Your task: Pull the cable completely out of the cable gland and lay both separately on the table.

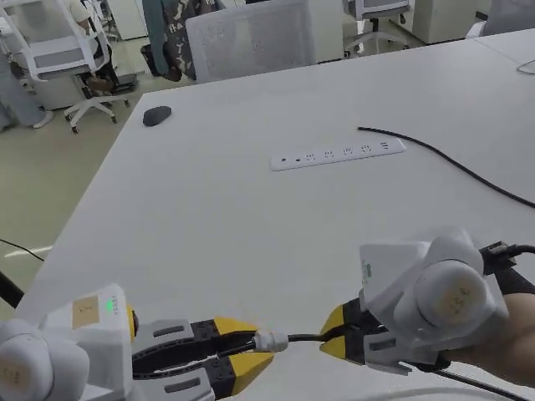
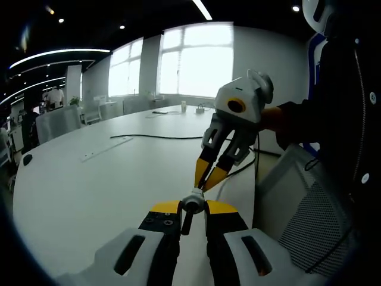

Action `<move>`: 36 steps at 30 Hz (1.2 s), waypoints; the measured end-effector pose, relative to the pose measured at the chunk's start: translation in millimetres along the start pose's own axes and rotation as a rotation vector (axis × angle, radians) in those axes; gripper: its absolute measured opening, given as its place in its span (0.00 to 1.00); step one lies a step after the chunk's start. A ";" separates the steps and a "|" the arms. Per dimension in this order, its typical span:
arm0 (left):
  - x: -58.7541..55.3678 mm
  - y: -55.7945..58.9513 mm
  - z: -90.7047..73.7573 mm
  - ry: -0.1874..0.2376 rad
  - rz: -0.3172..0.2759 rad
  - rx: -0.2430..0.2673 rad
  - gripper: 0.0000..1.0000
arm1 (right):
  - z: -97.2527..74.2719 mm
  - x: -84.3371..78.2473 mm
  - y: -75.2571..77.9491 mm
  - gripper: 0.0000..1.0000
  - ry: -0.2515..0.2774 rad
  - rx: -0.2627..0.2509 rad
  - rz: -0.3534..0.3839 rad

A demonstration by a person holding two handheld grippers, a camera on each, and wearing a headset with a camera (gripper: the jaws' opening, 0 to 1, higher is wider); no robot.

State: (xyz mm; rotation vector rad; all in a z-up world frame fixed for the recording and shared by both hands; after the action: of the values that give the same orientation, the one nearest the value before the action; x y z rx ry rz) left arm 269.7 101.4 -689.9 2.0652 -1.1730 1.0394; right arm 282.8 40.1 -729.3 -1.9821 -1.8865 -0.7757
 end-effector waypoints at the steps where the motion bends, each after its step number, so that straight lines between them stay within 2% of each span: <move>1: -0.3 -1.5 -2.2 0.004 0.001 0.010 0.15 | -0.5 -1.0 0.4 0.00 -0.006 -0.001 -0.002; 6: -10.9 -5.1 -18.7 0.046 -0.058 0.028 0.15 | -4.4 -5.0 6.2 0.00 -0.030 -0.008 0.011; 8: -18.3 -11.7 -27.9 0.059 -0.089 0.058 0.15 | -5.3 -4.7 8.9 0.00 -0.039 0.003 0.037; 15: -41.0 -22.2 -58.0 0.095 -0.153 0.144 0.15 | -1.8 7.0 16.1 0.00 -0.073 -0.007 0.005; 17: -46.7 -24.5 -66.2 0.112 -0.174 0.167 0.15 | -1.1 13.1 17.0 0.00 -0.072 0.005 0.021; 19: -56.8 -28.9 -75.5 0.128 -0.206 0.206 0.15 | 1.9 23.1 19.9 0.00 -0.067 -0.006 0.021; 25: -85.0 -32.7 -91.8 0.151 -0.277 0.261 0.15 | 22.6 54.0 27.6 0.00 -0.060 -0.014 0.013; 27: -92.0 -34.2 -95.3 0.161 -0.296 0.276 0.15 | 31.0 63.5 27.1 0.00 -0.059 0.005 0.031; 28: -95.2 -34.7 -96.2 0.162 -0.303 0.279 0.15 | 34.3 68.0 29.1 0.00 -0.051 -0.003 0.041; 31: -103.3 -37.2 -99.6 0.169 -0.323 0.297 0.15 | 48.0 81.6 27.4 0.00 -0.047 0.012 0.037; 36: -126.8 -46.4 -105.2 0.183 -0.379 0.339 0.15 | 70.3 100.4 20.8 0.00 -0.029 0.062 0.057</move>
State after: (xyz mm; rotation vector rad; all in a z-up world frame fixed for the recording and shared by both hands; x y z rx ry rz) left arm 232.0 260.6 -740.1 2.2693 -0.5105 1.2645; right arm 315.1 160.1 -726.3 -2.0097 -1.8386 -0.6689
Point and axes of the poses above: the centre of the closed fingertips' face, and the gripper's own axes: z roughly forward along the fingers, y roughly to its right, x roughly out of its top, the point moved 1 cm from there along -z, roughly backward along the fingers, and after that the axes turned 12 degrees about -y, right-handed, at the moved point
